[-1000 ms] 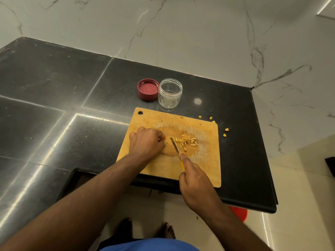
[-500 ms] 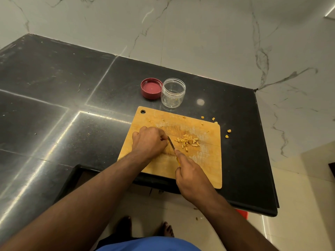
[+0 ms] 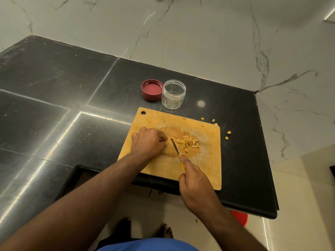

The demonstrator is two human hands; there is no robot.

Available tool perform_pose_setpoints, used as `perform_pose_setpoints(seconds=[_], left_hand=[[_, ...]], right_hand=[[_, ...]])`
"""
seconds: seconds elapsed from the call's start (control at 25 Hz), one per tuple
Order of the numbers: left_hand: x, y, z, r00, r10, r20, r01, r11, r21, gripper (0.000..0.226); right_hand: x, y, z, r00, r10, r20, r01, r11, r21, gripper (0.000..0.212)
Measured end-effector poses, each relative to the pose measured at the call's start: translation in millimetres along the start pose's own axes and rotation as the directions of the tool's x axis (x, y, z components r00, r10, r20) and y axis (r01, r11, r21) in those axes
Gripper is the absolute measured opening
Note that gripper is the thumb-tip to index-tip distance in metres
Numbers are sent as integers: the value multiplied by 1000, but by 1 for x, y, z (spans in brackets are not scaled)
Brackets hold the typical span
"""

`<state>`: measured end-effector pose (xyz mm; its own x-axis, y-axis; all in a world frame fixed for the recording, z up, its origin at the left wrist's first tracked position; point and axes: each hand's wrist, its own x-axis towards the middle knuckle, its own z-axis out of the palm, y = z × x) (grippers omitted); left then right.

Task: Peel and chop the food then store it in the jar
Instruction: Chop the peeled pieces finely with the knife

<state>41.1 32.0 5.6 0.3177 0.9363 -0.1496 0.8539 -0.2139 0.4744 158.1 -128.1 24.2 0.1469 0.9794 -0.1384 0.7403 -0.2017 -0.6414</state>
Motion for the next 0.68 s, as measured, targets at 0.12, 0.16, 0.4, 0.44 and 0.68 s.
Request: perform_pose_setpoints(seconds=[0.12,0.16,0.4,0.44,0.68], left_hand=[[-1,0,1,1000,-6,-25,6,1000,8,20],[-1,0,1,1000,-9,-24,9,1000,12,20],[0,1,1,999,-33,-8,33,999,2,21],[0,1,0,999,-36,-10,36,999,4,21],[-1,1,-1,998,-44,-34,45,999,28,21]], right_hand=[[7,-3,4,1000,-13,27,13,1000,-16,54],[10,-3,5,999,-14,30,15,1000,-28,54],[19,-5,5,998,-10,63,16,995,-96,54],[21,-6,6,998,-3,67,10,994,-111,54],[0,-3,7,998,0,56,6,994,-108,55]])
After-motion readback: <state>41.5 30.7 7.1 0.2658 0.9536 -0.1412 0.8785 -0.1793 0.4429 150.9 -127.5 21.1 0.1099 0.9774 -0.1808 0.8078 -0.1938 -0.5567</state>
